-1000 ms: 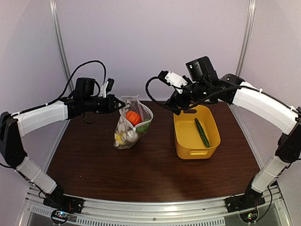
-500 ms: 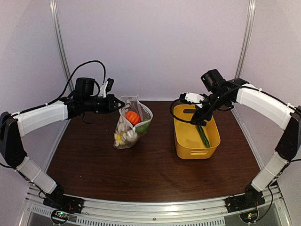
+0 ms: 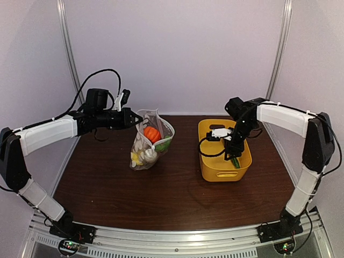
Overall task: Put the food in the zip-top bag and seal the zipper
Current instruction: Pick up the fake fruit from the bin.
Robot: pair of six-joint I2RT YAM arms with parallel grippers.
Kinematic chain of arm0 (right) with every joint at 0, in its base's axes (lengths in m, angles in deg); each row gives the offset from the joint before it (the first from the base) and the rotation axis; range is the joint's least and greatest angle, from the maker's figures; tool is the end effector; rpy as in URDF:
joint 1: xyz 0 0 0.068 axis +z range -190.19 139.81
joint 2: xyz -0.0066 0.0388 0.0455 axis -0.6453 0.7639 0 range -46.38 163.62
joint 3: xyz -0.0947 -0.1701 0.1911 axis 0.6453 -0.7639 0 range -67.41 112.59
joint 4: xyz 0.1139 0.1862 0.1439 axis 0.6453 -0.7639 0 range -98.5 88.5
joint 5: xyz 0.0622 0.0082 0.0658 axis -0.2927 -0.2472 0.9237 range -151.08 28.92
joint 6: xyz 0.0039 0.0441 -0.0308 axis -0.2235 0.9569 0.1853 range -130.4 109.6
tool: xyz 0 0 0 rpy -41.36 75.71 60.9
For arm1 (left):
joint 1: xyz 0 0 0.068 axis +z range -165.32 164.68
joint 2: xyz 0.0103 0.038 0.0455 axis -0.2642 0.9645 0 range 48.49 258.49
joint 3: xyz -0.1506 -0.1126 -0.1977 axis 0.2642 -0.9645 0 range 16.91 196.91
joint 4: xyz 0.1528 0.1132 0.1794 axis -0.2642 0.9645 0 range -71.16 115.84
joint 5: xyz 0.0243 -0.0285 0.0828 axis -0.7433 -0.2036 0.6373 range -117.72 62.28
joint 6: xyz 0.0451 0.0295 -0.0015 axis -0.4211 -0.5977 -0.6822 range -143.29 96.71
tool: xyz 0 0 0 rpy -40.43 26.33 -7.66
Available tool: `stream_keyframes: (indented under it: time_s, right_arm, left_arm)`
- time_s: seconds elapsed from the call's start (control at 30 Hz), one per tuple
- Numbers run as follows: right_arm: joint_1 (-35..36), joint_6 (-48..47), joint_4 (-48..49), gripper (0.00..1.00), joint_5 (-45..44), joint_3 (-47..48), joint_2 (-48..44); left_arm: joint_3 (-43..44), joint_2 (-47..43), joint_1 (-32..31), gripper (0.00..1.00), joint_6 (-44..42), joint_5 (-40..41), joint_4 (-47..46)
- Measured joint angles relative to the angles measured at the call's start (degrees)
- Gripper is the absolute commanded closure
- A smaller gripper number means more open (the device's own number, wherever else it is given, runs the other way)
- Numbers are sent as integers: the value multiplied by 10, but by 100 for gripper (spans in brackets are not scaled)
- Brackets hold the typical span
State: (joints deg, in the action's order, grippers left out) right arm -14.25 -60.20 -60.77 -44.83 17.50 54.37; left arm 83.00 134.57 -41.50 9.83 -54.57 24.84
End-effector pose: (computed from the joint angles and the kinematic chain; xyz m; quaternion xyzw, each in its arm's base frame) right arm 0.3097 0.1616 0.2591 -0.6171 0.7637 0.1106 0.1544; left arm 0.3049 -0.1678 0.3032 0.0729 0.8308 -0.4261 0.3506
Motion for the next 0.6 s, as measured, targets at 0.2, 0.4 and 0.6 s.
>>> stream_keyframes:
  time_s: [0.2,0.4,0.6]
  right_arm:
    - [0,-27,-35,36,12,0,65]
    - [0,-40,-47,37,18,-2,76]
    - [0,-51,-57,37,20,-19,78]
  left_arm:
    - [0,0,0,100,0,0,0]
    - [0,0,0,100,0,0,0]
    - [0,0,0,100,0,0,0]
